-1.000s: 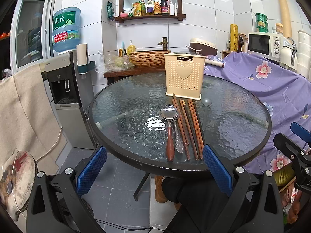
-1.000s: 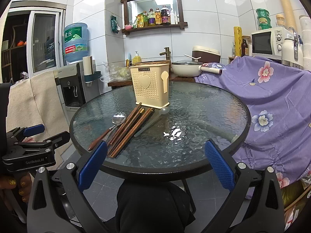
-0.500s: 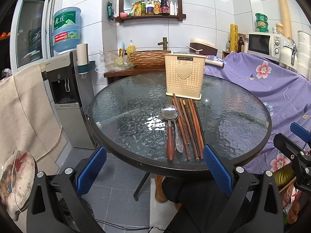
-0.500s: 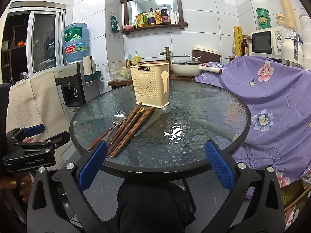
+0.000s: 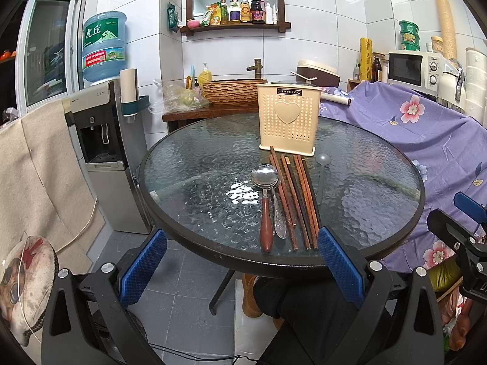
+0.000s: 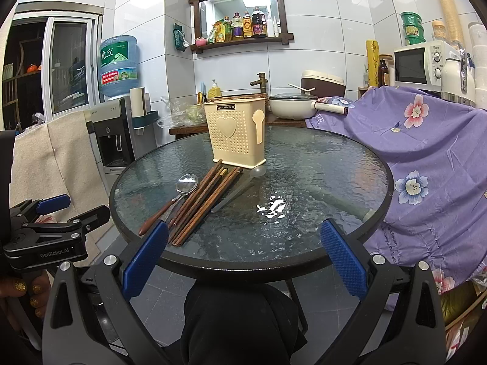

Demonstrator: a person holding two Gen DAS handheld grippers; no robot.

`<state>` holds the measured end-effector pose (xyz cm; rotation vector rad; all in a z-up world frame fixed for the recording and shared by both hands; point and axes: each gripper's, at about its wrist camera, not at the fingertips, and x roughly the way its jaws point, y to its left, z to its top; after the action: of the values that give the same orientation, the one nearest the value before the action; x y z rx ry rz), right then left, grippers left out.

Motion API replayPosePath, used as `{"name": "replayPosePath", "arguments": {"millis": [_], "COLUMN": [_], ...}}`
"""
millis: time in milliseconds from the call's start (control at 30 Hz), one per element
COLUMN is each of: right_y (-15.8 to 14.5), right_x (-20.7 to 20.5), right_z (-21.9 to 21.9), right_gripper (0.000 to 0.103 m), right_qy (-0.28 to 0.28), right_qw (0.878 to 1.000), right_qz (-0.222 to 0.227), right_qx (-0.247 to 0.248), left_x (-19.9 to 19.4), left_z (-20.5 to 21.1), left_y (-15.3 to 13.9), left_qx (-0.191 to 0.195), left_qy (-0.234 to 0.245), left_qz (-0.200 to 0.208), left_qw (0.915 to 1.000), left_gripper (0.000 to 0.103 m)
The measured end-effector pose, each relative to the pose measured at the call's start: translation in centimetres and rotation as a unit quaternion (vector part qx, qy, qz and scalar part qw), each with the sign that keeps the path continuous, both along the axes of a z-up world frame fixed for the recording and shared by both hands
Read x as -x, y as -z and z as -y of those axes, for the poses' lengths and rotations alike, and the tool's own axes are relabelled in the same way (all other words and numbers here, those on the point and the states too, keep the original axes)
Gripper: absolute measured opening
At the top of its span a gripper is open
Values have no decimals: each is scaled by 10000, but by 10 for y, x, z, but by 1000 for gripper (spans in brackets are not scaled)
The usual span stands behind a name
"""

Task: Organize utensils

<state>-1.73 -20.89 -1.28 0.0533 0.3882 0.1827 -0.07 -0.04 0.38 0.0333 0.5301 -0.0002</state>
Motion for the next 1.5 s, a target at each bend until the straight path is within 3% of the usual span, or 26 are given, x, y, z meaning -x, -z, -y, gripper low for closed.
{"name": "replayPosePath", "arguments": {"millis": [600, 1000, 1500], "right_y": [6, 15, 16], "right_x": [-10, -67, -166], "right_z": [-7, -12, -13], "right_gripper": [98, 98, 98], "right_qy": [-159, -293, -380], "right_qw": [9998, 9971, 9891], "right_qz": [-122, -592, -1273], "right_qx": [78, 381, 642], "left_x": [-11, -56, -117], "left_z": [-6, -20, -22], "left_y": [10, 19, 28], "left_qx": [-1, 176, -23], "left_qy": [5, 151, 416], "left_qz": [-85, -241, -662], "left_qw": [10000, 9994, 9969], "left_gripper": [97, 93, 85]}}
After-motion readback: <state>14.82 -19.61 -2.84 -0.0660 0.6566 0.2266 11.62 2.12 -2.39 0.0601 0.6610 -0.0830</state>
